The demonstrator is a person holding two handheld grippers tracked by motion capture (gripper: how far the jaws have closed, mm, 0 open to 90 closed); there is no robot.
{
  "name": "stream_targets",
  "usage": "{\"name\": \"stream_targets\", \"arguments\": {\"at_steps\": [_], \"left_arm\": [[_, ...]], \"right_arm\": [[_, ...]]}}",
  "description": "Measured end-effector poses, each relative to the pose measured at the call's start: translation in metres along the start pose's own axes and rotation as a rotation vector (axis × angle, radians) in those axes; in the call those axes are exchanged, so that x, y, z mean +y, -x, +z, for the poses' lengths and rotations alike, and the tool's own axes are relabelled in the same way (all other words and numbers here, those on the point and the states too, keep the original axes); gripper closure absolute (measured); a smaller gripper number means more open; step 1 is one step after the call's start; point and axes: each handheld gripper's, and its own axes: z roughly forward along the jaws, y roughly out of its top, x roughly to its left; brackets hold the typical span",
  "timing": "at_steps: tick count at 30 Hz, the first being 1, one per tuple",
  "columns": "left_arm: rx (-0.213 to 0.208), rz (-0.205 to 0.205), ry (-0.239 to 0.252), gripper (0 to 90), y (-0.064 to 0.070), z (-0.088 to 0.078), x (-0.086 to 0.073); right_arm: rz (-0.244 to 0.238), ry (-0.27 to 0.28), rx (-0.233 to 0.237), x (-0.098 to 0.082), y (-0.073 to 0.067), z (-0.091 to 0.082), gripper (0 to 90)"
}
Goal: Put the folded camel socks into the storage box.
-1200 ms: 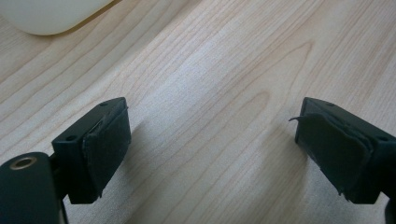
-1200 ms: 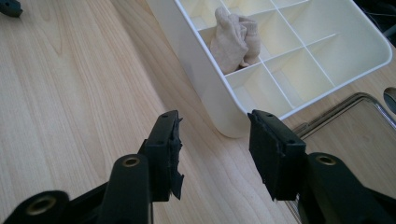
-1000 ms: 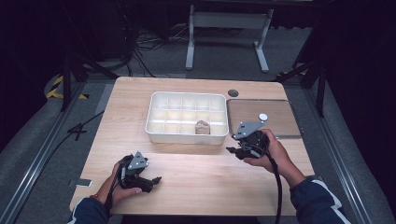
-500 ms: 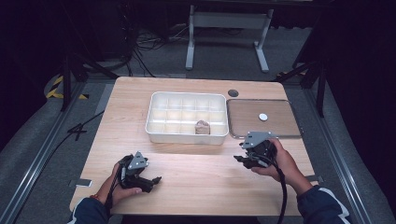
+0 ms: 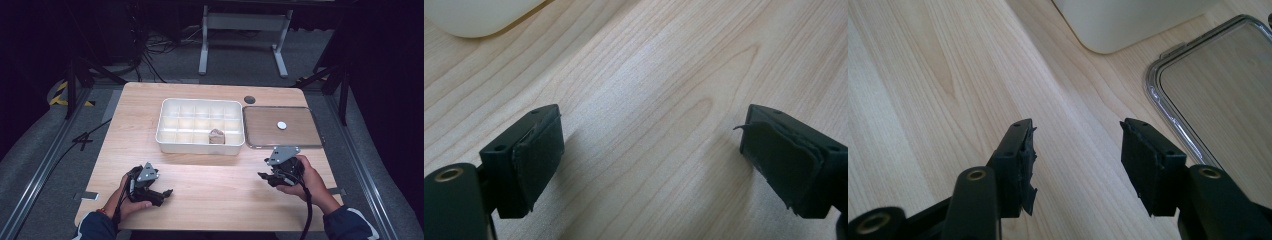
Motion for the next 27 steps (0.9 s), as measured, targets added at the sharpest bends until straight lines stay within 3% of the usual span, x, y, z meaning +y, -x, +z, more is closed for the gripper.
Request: {"name": "stream_targets", "arguments": {"at_steps": [27], "left_arm": [[0.003, -0.002, 0.001, 10.8, 0.0, 0.0, 0.0]], "right_arm": [[0.115, 0.07, -0.045, -0.063, 0.013, -0.018, 43.9]]}}
